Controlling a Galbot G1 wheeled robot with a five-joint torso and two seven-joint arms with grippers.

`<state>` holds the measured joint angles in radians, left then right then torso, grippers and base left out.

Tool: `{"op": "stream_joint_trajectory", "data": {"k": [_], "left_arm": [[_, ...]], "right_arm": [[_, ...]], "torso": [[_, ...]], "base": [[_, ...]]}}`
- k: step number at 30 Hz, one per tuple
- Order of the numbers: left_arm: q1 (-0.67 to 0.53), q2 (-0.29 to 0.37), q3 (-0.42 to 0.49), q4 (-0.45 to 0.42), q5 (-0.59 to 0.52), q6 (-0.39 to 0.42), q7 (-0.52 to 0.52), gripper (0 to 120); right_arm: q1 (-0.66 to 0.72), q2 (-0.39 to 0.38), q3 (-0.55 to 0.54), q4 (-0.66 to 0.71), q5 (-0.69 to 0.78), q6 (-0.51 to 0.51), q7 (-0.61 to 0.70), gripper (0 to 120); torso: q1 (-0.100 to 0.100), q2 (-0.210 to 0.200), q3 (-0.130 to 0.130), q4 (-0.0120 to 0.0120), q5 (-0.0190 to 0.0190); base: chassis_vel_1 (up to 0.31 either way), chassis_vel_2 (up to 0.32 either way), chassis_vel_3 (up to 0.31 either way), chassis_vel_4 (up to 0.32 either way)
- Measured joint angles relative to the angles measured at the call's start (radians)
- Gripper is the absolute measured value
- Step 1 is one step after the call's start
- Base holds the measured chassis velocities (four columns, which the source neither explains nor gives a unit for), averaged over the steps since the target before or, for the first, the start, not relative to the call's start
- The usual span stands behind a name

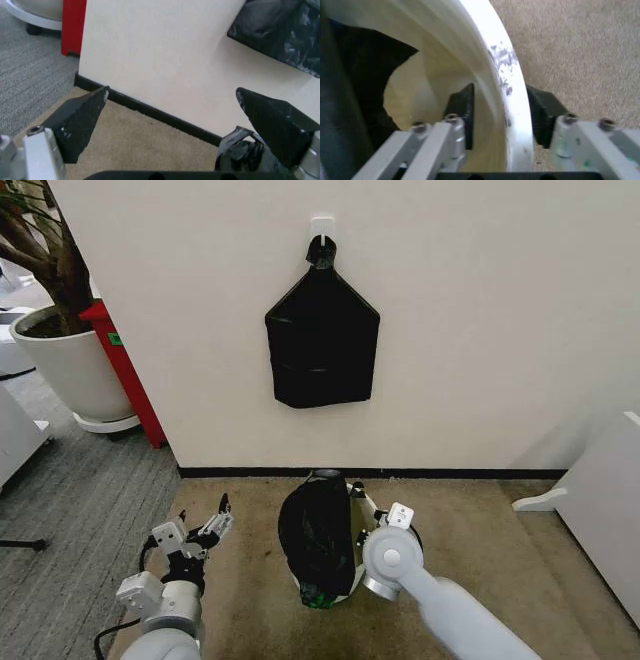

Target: Place the garbage bag over the trash bin.

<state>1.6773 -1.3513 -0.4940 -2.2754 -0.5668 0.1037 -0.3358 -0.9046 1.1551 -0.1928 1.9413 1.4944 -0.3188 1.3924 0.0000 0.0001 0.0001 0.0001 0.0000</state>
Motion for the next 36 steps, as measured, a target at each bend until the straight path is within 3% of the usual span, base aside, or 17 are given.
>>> {"op": "stream_joint_trajectory", "data": {"k": [4,9,12,14,17,21,23,25,27,32,36], "left_arm": [[-0.008,0.009,0.001,-0.001,-0.001,0.009,0.008,100],[-0.037,0.025,0.006,0.002,-0.008,0.030,0.011,100],[-0.075,0.048,0.013,0.016,-0.029,0.054,0.010,100],[-0.084,0.053,0.014,0.020,-0.034,0.059,0.010,100],[-0.162,0.102,0.022,0.066,-0.080,0.111,0.002,100],[-0.231,0.175,0.032,0.113,-0.104,0.202,0.001,100],[-0.242,0.190,0.035,0.120,-0.106,0.225,0.002,100],[-0.294,0.267,0.062,0.157,-0.105,0.297,0.023,100],[-0.323,0.317,0.086,0.178,-0.084,0.318,0.060,100],[-0.365,0.354,0.154,0.204,-0.069,0.331,0.116,100],[-0.418,0.349,0.226,0.238,-0.056,0.311,0.131,100]], "right_arm": [[0.000,-0.027,0.003,0.046,-0.008,0.000,0.000,51],[-0.018,-0.058,0.006,0.094,-0.056,-0.005,-0.024,63],[-0.054,-0.085,0.015,0.134,-0.139,-0.016,-0.085,79],[-0.064,-0.092,0.016,0.144,-0.167,-0.018,-0.104,81],[-0.156,-0.148,0.026,0.201,-0.440,-0.015,-0.309,97],[-0.230,-0.182,0.042,0.219,-0.714,0.088,-0.456,100],[-0.239,-0.186,0.046,0.219,-0.750,0.105,-0.472,100],[-0.324,-0.225,0.125,0.210,-0.964,0.214,-0.638,100],[-0.408,-0.287,0.230,0.202,-1.099,0.285,-0.750,100],[-0.472,-0.370,0.365,0.139,-1.169,0.367,-0.879,100],[-0.469,-0.367,0.474,0.045,-1.172,0.421,-1.003,100]], "torso": [[0.000,0.000,0.000,0.0002,0.0001],[0.000,0.000,0.000,0.0002,0.0001],[0.000,0.000,0.000,0.0003,0.0001],[0.000,0.000,0.000,0.0002,0.0002],[0.000,0.000,0.000,-0.0001,0.0000],[0.000,0.000,0.000,-0.0002,0.0000],[0.000,0.000,0.000,-0.0002,0.0000],[0.000,0.000,0.000,-0.0002,0.0000],[0.000,0.000,0.000,-0.0001,0.0000],[0.000,0.000,0.000,-0.0001,0.0001],[0.000,0.000,0.000,0.0000,0.0003]], "base": [[0.000,0.000,0.000,0.000],[0.000,0.000,0.000,0.000],[0.000,0.000,0.000,0.000],[0.000,0.000,0.000,0.000],[0.000,0.000,0.000,0.000],[0.000,0.000,0.000,0.000],[0.000,0.000,0.000,0.000],[0.000,0.000,0.000,0.000],[0.000,0.000,0.000,0.000],[0.000,0.000,0.000,0.000],[0.000,0.000,0.000,0.000]]}}
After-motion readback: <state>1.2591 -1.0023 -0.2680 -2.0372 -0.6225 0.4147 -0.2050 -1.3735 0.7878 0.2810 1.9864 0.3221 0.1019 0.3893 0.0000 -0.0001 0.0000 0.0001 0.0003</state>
